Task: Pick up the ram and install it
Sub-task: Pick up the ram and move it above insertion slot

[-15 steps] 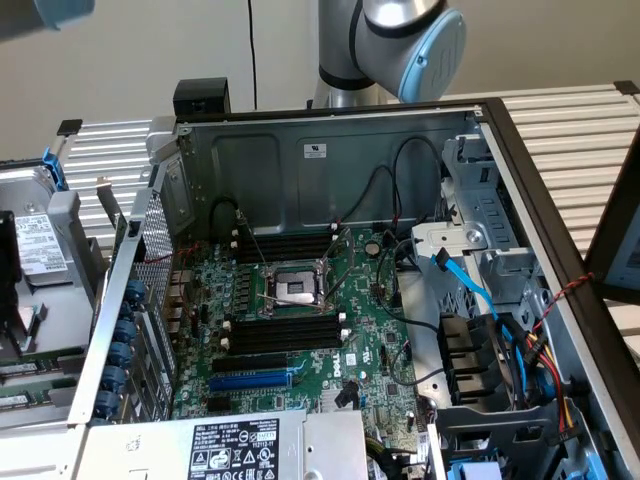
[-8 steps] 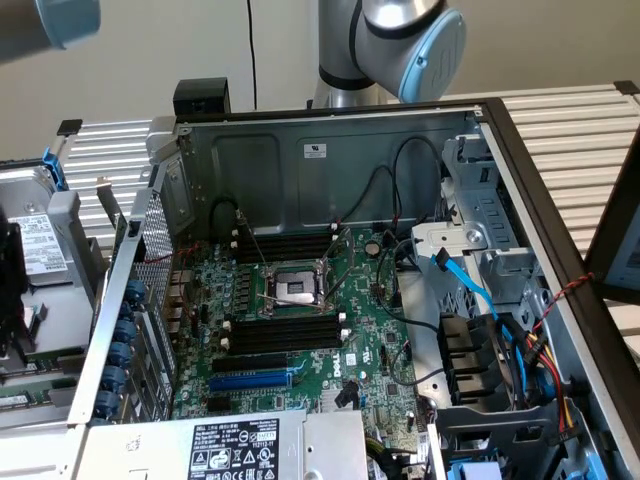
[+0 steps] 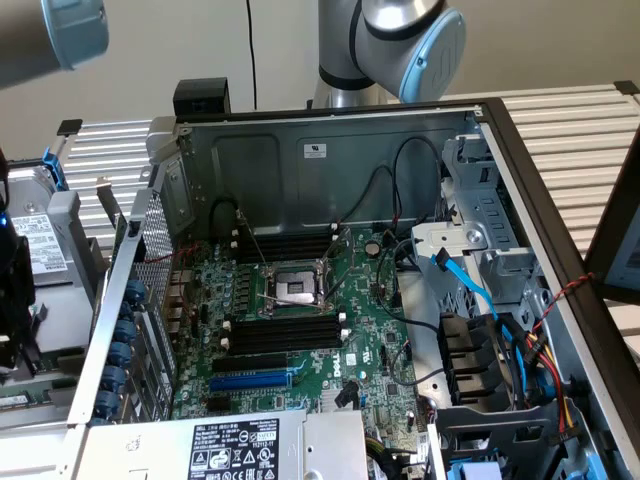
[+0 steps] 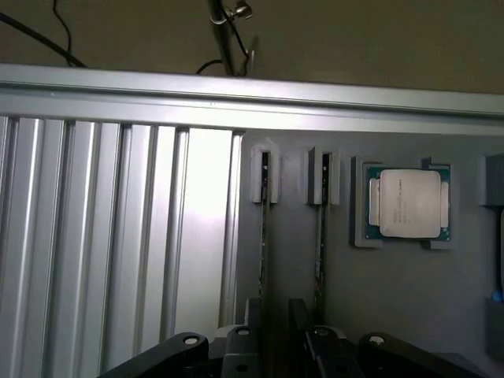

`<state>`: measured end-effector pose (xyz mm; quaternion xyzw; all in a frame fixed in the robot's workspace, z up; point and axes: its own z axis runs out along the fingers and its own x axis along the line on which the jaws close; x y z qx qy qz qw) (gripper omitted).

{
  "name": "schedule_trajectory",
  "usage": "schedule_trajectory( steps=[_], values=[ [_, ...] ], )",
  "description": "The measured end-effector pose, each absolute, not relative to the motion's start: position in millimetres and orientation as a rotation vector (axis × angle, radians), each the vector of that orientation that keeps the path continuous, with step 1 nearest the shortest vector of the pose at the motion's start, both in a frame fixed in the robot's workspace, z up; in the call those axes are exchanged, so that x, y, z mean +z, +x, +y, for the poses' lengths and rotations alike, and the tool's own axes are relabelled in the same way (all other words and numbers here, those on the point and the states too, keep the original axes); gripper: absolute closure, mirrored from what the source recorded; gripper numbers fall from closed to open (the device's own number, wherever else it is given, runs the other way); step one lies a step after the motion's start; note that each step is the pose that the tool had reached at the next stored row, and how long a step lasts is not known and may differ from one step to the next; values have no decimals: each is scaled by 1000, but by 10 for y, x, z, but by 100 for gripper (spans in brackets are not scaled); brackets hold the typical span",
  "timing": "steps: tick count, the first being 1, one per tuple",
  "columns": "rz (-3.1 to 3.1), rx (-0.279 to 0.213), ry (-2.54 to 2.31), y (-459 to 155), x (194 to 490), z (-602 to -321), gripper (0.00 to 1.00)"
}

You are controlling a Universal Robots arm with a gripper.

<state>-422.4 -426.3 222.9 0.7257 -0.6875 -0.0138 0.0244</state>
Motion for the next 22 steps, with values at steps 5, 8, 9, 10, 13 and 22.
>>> schedule_trajectory(
  steps=[5,8,9,10,13,22],
  values=[
    [-2127,-43,2245,-4218,2139,-4263,72],
    [-2126,-43,2246,-4217,2084,-4263,72],
    [-2125,-43,2247,-4217,2065,-4263,72],
    [-2124,-43,2248,-4217,2047,-4263,72],
    [-2122,-43,2249,-4227,2015,-4264,72],
    [-2121,-43,2249,-4238,1986,-4264,72]
  ],
)
